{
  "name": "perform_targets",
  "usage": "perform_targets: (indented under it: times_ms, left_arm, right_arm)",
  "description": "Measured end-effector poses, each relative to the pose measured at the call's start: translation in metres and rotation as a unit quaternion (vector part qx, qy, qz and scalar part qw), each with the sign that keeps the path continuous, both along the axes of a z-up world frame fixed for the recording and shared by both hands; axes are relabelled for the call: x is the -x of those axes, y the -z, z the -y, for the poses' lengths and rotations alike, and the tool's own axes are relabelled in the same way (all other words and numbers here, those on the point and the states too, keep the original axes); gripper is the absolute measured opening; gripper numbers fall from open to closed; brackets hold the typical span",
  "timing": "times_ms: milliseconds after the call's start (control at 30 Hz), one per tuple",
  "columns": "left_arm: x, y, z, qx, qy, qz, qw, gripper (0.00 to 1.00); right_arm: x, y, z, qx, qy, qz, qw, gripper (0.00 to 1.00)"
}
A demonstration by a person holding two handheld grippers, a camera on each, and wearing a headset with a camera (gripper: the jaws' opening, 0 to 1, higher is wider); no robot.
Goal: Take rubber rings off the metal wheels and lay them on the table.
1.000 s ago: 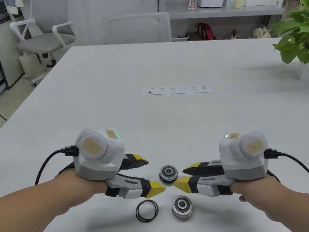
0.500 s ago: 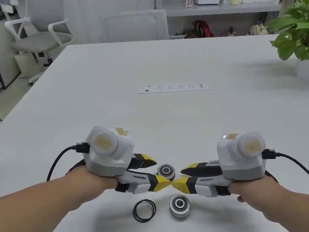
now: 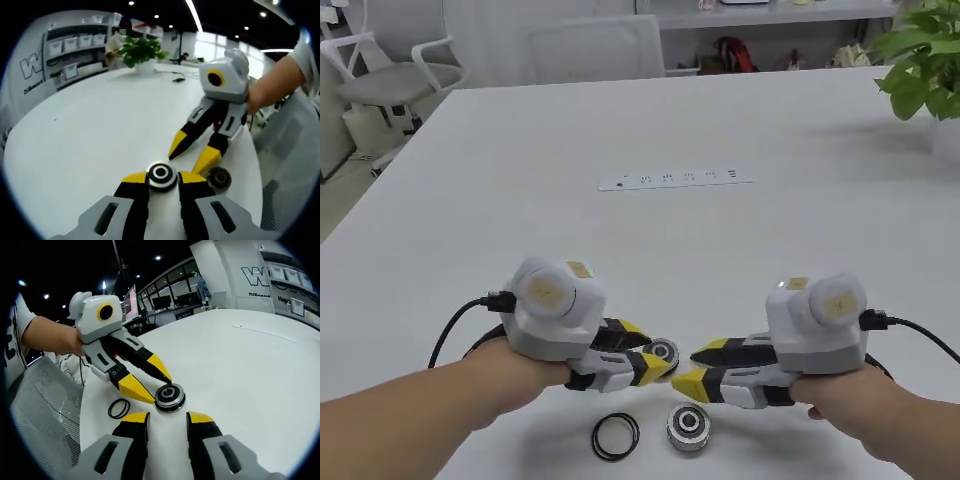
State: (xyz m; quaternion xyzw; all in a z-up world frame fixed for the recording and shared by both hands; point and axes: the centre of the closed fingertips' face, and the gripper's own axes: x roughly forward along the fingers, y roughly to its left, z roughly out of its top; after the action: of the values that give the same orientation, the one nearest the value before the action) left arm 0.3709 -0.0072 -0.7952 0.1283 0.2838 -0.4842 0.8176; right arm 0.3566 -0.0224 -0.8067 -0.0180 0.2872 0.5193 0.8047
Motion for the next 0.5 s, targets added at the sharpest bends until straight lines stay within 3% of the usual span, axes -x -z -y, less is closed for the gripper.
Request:
perform_targets:
  times_ms: [33,67,367,500]
  left_arm:
    - [-0.0026,-0.0008,0.0009,0.001,0.003,0.010,0.9999,0.22]
    - [-0.0019,0.0006,-0.0002,-0.001,-0.002,0.004,1.0000,0.21]
    - [-0.0019,0.0011,0.0050,-0.022,0.009,0.028,0.9993,0.16]
    - [-0.0017,0.0013,0.0056,-0.026,0.007,0.028,0.9993,0.16]
  right_arm:
    - [-0.0001,0.0000,-0.0001,0.000,0.000,0.000,1.0000,0.26]
    - [0.0000,0.0001,0.0000,0.000,0.000,0.000,1.0000,0.26]
    - [-0.0010,0.0002,-0.0031,0.001,0.001,0.007,1.0000,0.26]
    - [-0.0024,-0.0002,-0.0069,0.001,-0.001,0.011,0.9999,0.26]
